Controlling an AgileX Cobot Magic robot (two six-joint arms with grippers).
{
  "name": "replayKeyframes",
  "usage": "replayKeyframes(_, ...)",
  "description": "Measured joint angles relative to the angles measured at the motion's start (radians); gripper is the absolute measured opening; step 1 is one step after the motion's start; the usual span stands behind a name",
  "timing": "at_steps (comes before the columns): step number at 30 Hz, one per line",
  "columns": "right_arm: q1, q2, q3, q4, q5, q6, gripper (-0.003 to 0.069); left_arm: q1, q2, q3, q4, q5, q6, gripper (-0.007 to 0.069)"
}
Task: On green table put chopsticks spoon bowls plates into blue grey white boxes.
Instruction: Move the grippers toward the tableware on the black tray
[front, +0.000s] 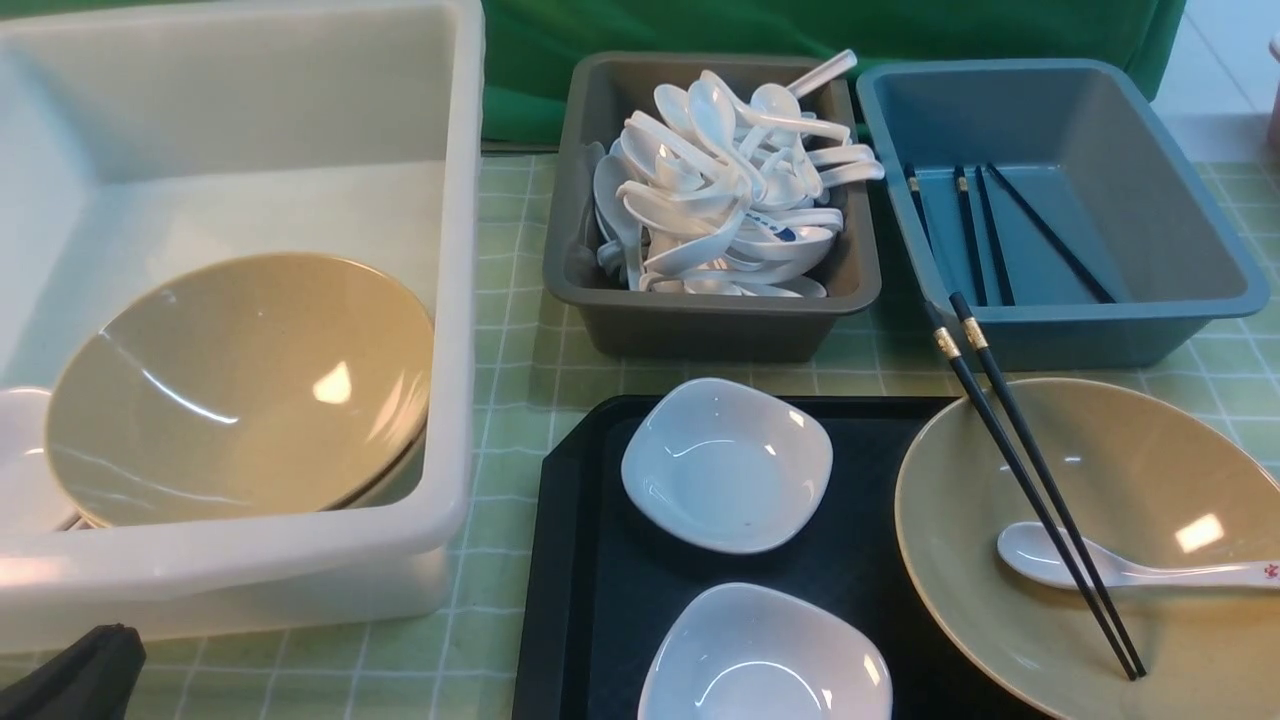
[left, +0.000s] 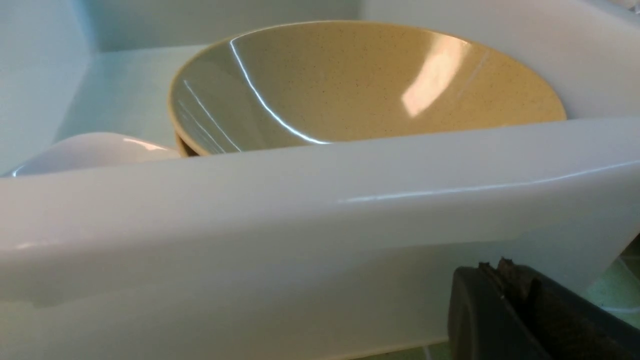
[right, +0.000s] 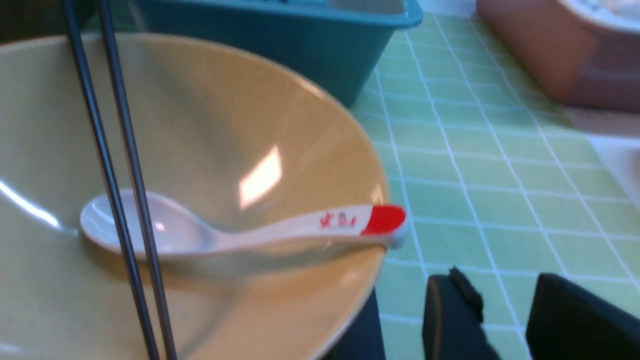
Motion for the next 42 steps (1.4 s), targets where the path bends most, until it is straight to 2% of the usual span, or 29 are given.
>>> replayKeyframes(2,0.0,0.0,0.009,0.002,-0.06,0.028,0.0237,0.0,0.0,0.001,0.003,-0.023,0.0,-0.0002)
replayKeyframes(7,0.0,0.0,0.015,0.002,-0.212,0.116,0.0237,0.0,0.0,0.002,0.002,-0.197,-0.001,-0.0002)
replayKeyframes(10,0.0,0.0,0.015,0.002,-0.36,0.281,0.0237,0.0,0.0,0.002,-0.038,-0.35,-0.043,-0.0002)
replayKeyframes(11,0.0,0.0,0.015,0.002,-0.36,0.289,0.0237,0.0,0.0,0.002,-0.042,-0.358,-0.052,-0.0002)
replayKeyframes(15,0.0,0.0,0.015,0.002,-0.519,0.391,0.0237,0.0,0.0,0.002,-0.144,-0.56,-0.188,-0.0002)
replayKeyframes(16,0.0,0.0,0.015,0.002,-0.536,0.398,0.0237,0.0,0.0,0.002,-0.148,-0.571,-0.188,-0.0002)
replayKeyframes(17,0.0,0.0,0.015,0.002,-0.598,0.428,0.0237,0.0,0.0,0.002,-0.17,-0.652,-0.242,-0.0002)
replayKeyframes(20,0.0,0.009,-0.009,0.002,-0.637,0.5,0.0237,0.0,0.0,-0.001,-0.193,-0.797,-0.32,-0.0002)
replayKeyframes(23,0.0,0.054,-0.096,0.002,-0.622,0.535,0.0237,0.0,0.0,-0.046,-0.2,-0.798,-0.342,-0.0002)
replayKeyframes(26,0.0,0.184,-0.352,0.002,-0.577,0.544,0.0237,0.0,0.065,-0.233,-0.199,-0.718,-0.355,-0.0002)
replayKeyframes(27,0.0,0.193,-0.368,0.002,-0.572,0.543,0.0237,0.0,0.072,-0.261,-0.199,-0.701,-0.355,-0.0002)
replayKeyframes(29,0.0,0.333,-0.575,0.002,-0.462,0.533,0.0237,0.0,0.188,-0.444,-0.182,-0.538,-0.356,-0.0002)
replayKeyframes(30,0.0,0.343,-0.606,0.002,-0.451,0.531,0.0237,0.0,0.208,-0.492,-0.177,-0.505,-0.356,-0.0002)
replayKeyframes(33,0.0,0.521,-0.841,0.002,-0.199,0.451,0.0237,0.0,0.399,-0.734,-0.108,-0.185,-0.344,-0.0002)
replayKeyframes(35,0.0,0.593,-0.901,0.002,-0.089,0.366,0.0237,0.0,0.474,-0.809,-0.054,-0.032,-0.319,-0.0002)
replayKeyframes(37,0.0,0.676,-0.953,0.002,0.034,0.223,0.0237,0.0,0.567,-0.869,0.012,0.1,-0.292,-0.0002)
replayKeyframes(40,0.0,0.754,-0.958,0.01,0.14,0.154,0.0237,0.0,0.635,-0.877,0.039,0.175,-0.281,-0.0002)
replayKeyframes(42,0.0,0.814,-0.952,0.067,0.229,0.136,0.0237,-0.003,0.681,-0.86,-0.002,0.212,-0.28,-0.0002)
